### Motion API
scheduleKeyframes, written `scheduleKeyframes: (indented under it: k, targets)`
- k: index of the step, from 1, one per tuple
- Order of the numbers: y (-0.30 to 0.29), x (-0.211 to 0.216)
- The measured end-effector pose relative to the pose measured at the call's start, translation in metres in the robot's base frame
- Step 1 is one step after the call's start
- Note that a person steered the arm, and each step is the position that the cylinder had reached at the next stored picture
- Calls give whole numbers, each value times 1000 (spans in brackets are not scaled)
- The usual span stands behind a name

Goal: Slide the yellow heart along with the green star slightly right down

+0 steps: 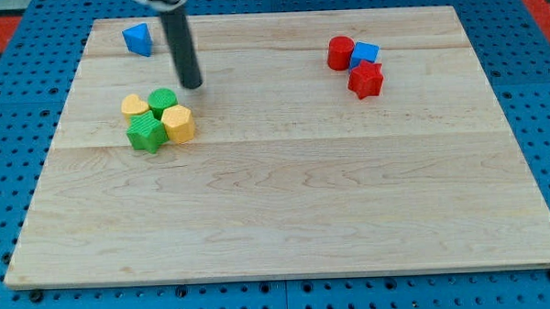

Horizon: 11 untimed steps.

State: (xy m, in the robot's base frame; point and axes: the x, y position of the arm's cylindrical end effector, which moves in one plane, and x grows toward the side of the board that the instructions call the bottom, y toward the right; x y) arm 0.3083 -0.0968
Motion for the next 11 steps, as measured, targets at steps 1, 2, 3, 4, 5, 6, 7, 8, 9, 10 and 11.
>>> scheduleKeyframes:
  k: [1, 2, 3, 4, 5, 6, 7, 8, 9, 10, 11]
  targets:
    - [59, -41]
    - [141, -60]
    - [153, -42]
    - [64, -25]
    - [-33, 16]
    - [-106, 54]
    - [-106, 111]
    - [-103, 141]
    - [-76, 125]
    - [-29, 123]
    - [-25, 86]
